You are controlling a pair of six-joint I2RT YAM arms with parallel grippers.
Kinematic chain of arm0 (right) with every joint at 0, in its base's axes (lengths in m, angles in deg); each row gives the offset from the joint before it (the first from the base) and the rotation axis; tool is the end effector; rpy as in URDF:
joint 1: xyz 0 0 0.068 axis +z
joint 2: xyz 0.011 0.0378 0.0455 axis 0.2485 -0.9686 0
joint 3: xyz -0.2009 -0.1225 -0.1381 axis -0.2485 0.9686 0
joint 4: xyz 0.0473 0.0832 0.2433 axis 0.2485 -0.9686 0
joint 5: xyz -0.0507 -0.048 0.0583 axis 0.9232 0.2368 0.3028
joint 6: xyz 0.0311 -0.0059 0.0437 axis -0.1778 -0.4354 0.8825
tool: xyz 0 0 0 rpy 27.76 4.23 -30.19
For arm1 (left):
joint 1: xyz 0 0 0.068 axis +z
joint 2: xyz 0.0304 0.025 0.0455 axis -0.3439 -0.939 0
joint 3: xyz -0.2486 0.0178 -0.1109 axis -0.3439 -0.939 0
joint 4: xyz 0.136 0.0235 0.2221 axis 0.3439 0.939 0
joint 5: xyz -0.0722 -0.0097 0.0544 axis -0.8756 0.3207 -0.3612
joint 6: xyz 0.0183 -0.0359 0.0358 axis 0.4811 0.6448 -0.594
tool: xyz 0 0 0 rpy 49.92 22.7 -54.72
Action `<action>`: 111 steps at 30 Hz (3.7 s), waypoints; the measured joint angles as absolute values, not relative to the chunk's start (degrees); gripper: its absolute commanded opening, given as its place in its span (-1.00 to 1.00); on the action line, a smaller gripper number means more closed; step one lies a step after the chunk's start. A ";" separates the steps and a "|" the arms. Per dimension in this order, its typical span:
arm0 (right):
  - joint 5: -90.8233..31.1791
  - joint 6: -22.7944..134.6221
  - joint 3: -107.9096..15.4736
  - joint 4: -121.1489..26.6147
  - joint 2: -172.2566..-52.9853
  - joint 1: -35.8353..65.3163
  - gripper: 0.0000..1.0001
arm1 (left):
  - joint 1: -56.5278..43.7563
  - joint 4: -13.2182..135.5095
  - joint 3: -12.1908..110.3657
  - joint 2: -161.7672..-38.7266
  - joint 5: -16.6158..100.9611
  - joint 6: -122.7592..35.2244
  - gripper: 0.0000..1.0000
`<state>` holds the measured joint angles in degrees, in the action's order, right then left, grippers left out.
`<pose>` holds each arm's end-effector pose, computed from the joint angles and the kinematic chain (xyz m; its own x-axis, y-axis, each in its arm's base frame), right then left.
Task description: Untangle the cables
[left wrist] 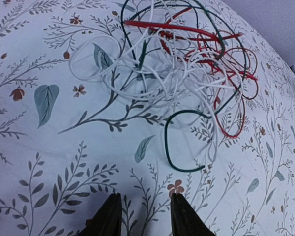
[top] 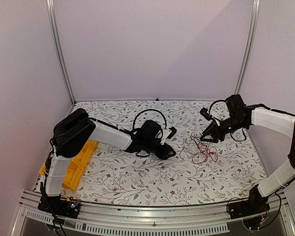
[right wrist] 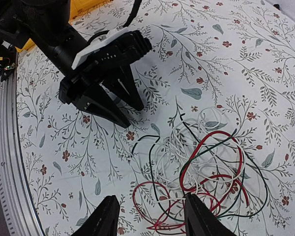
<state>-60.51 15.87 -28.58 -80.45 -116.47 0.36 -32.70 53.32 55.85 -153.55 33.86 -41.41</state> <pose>0.2769 0.0958 0.2301 -0.4352 -0.5592 -0.7056 -0.8747 0.4482 0.1843 0.2773 -0.3822 0.1019 -0.5916 0.3980 -0.7011 0.7764 0.5158 -0.3623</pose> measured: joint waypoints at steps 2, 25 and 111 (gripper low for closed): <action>-60.51 15.89 -28.12 -80.23 -116.03 0.36 -0.01 | -32.81 52.79 58.06 -155.32 32.96 -41.17 -0.24; -58.26 14.79 -30.18 -79.75 -116.29 5.23 0.04 | -35.11 56.57 55.26 -150.66 40.65 -42.88 -1.00; -51.31 26.93 -40.03 -69.26 -143.68 -5.04 -0.11 | -39.41 87.06 77.36 -99.34 88.85 -55.25 -1.00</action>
<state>-51.31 26.93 -40.03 -69.26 -143.68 -5.04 -39.41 87.06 77.36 -99.34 88.85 -55.25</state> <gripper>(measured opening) 0.369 0.015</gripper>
